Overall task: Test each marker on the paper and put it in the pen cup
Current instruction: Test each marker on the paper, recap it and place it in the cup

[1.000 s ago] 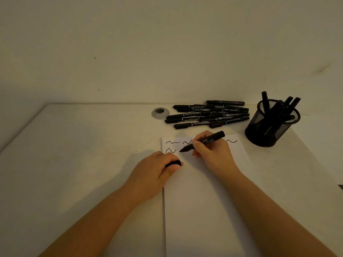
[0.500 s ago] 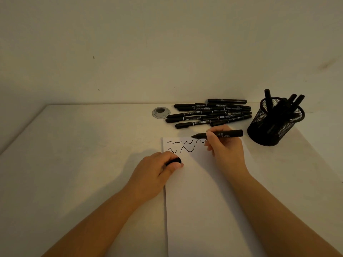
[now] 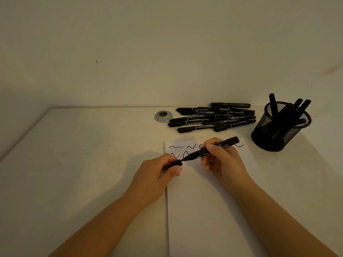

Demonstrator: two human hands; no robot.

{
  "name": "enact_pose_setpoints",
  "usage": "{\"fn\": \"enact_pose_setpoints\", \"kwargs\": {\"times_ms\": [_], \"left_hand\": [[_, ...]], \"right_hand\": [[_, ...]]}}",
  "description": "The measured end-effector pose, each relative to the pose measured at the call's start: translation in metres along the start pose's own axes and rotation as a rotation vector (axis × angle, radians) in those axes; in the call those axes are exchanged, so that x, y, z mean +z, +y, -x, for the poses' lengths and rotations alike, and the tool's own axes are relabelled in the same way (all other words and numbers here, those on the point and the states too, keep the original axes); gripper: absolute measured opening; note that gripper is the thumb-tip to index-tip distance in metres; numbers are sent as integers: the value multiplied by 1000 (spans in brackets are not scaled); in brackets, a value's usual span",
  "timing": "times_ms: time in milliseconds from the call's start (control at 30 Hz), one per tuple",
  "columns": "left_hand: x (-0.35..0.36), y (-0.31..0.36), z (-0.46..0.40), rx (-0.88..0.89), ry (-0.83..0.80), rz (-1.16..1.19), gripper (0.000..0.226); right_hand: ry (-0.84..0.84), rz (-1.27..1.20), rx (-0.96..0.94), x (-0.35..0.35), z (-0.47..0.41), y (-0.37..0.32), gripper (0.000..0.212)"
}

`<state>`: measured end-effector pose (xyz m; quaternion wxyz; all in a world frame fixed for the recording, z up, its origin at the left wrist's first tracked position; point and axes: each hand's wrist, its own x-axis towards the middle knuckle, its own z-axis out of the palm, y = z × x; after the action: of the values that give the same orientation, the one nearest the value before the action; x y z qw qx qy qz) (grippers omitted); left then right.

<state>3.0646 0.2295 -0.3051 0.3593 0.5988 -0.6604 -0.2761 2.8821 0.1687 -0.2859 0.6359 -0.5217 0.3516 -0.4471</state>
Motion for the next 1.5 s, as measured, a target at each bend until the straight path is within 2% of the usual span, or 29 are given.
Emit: {"fn": "enact_pose_setpoints", "kwargs": {"times_ms": [267, 433, 567, 667, 800, 967, 1133, 1333, 1500], "left_hand": [[-1, 0, -1, 16, -24, -29, 12], [-2, 3, 0, 45, -37, -1, 6], [-1, 4, 0, 88, -35, -56, 8], [4, 8, 2, 111, -3, -94, 23], [9, 13, 5, 148, -8, -73, 27], [8, 14, 5, 169, -37, -44, 39], [8, 10, 5, 132, -88, 0, 29], [3, 8, 4, 115, -221, 92, 21], [-3, 7, 3, 94, -310, 138, 22]], "right_hand": [[-51, 159, -25, 9, 7, -4, 19], [-70, 107, 29, 9, 9, -4, 24], [40, 125, 36, 15, 7, 3, 37], [127, 110, 3, 20, 7, 8, 39], [193, 29, -36, 23, 12, 12, 31], [175, 37, -86, 25, 13, 15, 30], [149, 49, -132, 25, 14, 16, 29], [74, 38, -263, 27, 15, 19, 29], [7, 49, -331, 26, 16, 21, 30]]}}
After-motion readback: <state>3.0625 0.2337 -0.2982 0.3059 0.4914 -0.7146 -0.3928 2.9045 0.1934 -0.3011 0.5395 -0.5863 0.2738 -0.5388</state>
